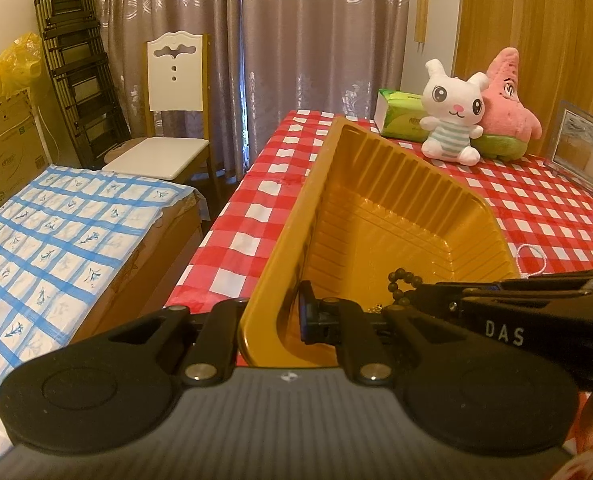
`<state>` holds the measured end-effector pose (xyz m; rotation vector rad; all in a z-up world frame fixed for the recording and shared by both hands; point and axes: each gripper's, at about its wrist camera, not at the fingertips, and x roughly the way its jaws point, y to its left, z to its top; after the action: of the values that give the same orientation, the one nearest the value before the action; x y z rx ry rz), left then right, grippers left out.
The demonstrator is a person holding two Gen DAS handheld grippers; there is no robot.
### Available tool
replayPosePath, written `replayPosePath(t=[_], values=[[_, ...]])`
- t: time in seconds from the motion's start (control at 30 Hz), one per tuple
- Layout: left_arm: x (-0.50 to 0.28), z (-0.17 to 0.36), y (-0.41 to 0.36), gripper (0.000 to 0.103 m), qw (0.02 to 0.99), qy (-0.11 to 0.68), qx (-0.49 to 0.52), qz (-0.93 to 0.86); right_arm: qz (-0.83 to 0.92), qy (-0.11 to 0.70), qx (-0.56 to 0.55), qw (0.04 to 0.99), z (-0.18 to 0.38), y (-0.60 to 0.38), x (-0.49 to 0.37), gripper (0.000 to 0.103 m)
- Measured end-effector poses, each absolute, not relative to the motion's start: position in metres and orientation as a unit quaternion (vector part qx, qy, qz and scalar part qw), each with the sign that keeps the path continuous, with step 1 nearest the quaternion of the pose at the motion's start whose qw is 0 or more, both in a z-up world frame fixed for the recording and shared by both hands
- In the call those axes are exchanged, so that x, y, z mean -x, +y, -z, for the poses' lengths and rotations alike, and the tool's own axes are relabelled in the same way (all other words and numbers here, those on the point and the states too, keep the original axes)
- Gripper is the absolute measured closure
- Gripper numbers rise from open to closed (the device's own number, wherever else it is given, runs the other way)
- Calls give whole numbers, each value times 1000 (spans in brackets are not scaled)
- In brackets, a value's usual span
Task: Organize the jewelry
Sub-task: 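Lower the bead strand into the orange tray and open the right gripper, then move the right gripper to the white pearl necklace and grasp it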
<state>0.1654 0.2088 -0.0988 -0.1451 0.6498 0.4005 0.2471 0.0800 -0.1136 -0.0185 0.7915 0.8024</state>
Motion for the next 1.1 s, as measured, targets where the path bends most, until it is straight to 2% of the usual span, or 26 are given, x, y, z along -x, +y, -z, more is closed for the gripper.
replayPosePath(t=[0.03, 0.07, 0.1, 0.17, 0.57, 1.1], values=[[-165, 99, 209, 93, 926, 317, 70, -195, -379, 376, 12, 846, 114, 80, -247, 89], [-165, 99, 209, 93, 926, 317, 70, -195, -379, 374, 12, 846, 114, 79, -247, 75], [-166, 99, 209, 93, 926, 316, 70, -196, -376, 372, 12, 849, 113, 78, -246, 56], [-166, 98, 208, 93, 926, 316, 70, -196, -369, 365, 5, 854, 111, 73, -245, 46], [-167, 97, 208, 93, 925, 317, 69, -198, -355, 370, -15, 859, 99, 34, -249, 41], [-165, 96, 210, 92, 924, 317, 69, -201, -245, 406, -45, 879, 109, -103, -250, 41]])
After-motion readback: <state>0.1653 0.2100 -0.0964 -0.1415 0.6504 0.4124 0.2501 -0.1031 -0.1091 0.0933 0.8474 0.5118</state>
